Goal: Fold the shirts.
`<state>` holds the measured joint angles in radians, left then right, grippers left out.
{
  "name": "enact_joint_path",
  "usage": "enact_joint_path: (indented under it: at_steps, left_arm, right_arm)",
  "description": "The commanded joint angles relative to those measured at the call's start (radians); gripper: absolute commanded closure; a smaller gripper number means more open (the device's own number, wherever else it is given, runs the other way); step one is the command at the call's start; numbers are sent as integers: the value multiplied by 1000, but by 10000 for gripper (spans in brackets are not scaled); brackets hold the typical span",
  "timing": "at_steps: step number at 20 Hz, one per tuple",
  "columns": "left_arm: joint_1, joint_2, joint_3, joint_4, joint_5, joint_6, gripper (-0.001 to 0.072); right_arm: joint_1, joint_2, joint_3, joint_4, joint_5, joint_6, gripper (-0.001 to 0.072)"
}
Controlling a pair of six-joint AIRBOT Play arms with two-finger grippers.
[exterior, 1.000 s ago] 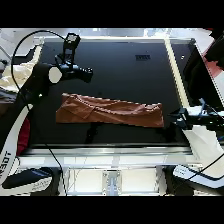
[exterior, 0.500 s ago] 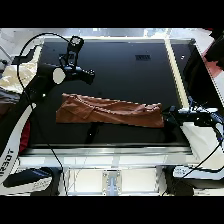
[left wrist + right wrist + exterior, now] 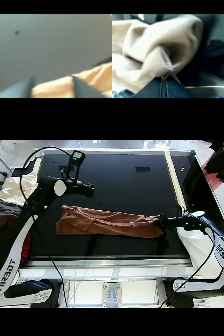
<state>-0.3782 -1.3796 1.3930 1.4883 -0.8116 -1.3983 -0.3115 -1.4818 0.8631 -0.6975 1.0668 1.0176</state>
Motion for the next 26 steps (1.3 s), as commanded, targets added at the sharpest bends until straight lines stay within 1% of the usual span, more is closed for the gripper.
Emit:
enact_joint_path:
  at_steps: [1, 3, 6, 8, 11, 15, 17, 19, 21, 22, 26]
  left_arm:
    - [-1, -46, -2, -29, -180, 0, 693]
    - [-1, -99, -2, -99, -264, 1, 693]
    - [-20, -199, -2, -197, -262, 9, 694]
    - [-57, -266, -2, -227, -249, 47, 693]
    - [-135, -343, -2, -225, -234, 95, 694]
    - [-196, -385, -2, -226, -129, 98, 694]
    - [-189, -372, 0, -209, -124, 98, 693]
    - [-143, -323, 0, -128, -128, 80, 693]
    - [-56, -241, -1, -32, -132, 12, 694]
    - [2, -190, -1, -8, -135, -1, 694]
    - [237, 7, -1, -8, -161, -1, 694]
  right_arm:
    - [48, 18, 81, 58, 108, -3, 695]
    - [57, 54, 148, 81, 188, 4, 695]
    - [112, 132, 251, 110, 225, 57, 695]
    - [178, 163, 334, 110, 224, 102, 695]
    - [291, 164, 467, 97, 207, 179, 696]
    - [415, 164, 541, 82, 151, 208, 696]
    - [467, 164, 548, 84, 116, 230, 696]
    - [509, 164, 548, 84, 77, 232, 696]
    - [547, 164, 548, 85, 20, 232, 696]
    - [570, 164, 548, 85, -24, 238, 696]
    - [700, 149, 548, 100, -274, 250, 696]
